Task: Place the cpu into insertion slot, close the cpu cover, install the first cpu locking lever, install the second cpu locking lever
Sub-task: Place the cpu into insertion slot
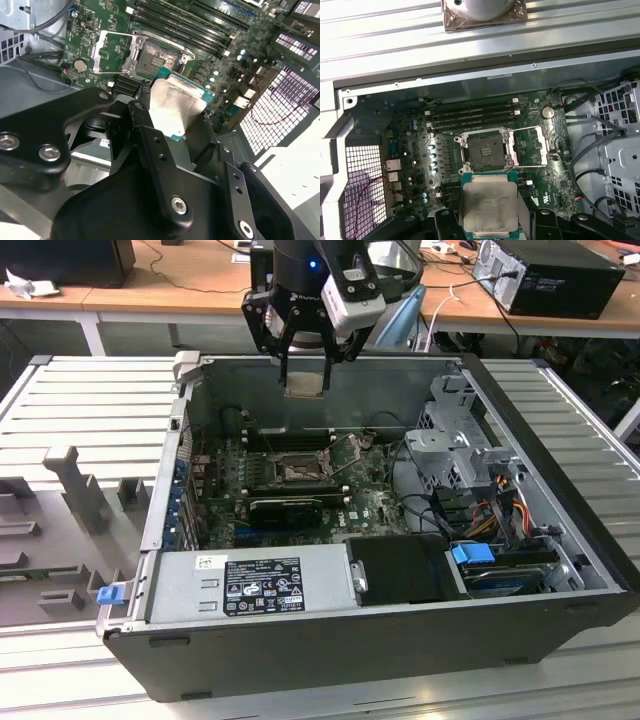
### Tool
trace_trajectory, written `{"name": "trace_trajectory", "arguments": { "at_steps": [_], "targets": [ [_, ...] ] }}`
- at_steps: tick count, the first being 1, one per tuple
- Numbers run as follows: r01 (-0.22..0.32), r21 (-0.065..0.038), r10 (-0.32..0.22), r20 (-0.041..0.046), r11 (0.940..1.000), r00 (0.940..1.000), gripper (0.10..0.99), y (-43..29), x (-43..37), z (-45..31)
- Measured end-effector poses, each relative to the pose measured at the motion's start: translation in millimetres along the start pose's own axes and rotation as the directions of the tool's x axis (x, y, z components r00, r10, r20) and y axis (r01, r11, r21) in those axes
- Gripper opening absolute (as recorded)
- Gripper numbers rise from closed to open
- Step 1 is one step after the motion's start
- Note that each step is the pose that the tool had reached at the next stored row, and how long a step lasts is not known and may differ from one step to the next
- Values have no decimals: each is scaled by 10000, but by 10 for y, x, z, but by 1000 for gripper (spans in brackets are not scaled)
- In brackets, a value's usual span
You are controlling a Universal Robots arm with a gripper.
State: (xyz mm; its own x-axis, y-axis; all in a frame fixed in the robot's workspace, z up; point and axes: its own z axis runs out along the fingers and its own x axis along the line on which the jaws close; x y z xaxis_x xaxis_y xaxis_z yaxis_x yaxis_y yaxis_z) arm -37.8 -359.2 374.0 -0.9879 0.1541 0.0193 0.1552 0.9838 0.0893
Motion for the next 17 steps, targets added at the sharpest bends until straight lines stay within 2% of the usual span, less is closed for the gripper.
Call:
{"name": "trace_trajectory", "arguments": {
  "at_steps": [9,17],
  "targets": [
    [-583,-13,583,52,9983,9983,525,0,0,0],
    [-1086,-27,1086,97,9941,9940,525,0,0,0]
  ]
}}
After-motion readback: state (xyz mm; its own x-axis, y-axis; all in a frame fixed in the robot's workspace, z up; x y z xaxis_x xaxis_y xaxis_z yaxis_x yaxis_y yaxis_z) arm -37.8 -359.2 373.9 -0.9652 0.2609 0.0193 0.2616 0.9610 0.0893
